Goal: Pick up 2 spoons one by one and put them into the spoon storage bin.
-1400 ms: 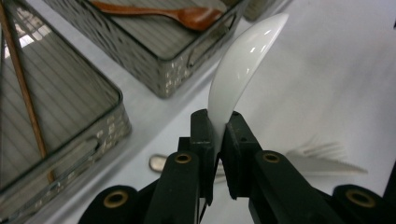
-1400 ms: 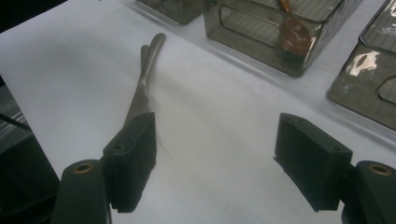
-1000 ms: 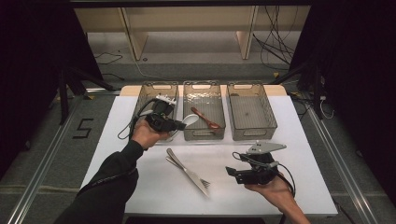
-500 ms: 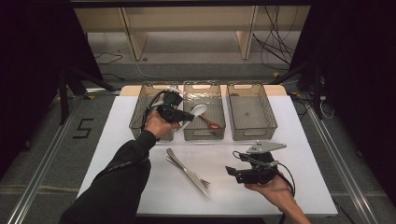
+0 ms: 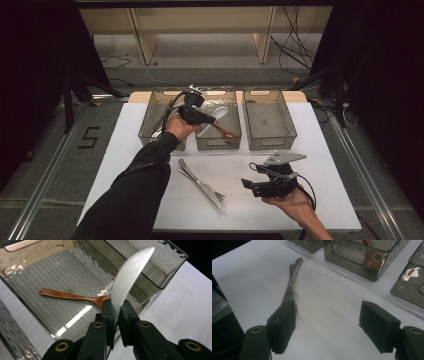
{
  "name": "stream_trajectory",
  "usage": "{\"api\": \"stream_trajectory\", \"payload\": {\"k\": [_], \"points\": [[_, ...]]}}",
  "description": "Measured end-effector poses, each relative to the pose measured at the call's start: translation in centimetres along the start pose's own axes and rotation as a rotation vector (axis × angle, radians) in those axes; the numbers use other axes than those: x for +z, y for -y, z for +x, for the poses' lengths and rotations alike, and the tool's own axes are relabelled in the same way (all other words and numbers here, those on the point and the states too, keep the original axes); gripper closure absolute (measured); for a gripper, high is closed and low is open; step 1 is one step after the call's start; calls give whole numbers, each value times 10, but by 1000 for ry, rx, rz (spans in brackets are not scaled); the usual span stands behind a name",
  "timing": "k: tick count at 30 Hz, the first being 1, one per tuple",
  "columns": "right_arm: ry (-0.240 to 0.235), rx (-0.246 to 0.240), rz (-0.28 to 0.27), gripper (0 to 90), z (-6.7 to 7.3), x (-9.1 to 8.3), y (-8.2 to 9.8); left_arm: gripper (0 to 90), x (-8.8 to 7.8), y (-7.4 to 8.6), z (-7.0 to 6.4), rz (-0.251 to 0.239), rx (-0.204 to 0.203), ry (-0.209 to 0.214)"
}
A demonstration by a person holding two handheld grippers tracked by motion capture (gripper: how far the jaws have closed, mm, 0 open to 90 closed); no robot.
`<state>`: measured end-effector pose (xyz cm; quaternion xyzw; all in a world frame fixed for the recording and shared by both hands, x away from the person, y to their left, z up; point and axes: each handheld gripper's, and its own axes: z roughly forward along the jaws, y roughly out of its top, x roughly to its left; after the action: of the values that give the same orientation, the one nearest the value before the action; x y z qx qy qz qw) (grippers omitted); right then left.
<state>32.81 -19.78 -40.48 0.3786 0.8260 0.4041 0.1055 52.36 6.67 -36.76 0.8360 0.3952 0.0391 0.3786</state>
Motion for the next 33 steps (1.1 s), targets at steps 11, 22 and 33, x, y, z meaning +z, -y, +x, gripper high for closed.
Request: {"api": "stream_trajectory", "payload": {"k": [11,22,33], "points": [[-1,-2,-1,303,0,0,0,834,14,-8,6,1,-28,-33],[-5,-3,5,304,0,0,1,830,26,-2,8,21,-53,-51],[-4,1,4,304,-1,-1,1,665,20,7,18,29,-75,-46]]}}
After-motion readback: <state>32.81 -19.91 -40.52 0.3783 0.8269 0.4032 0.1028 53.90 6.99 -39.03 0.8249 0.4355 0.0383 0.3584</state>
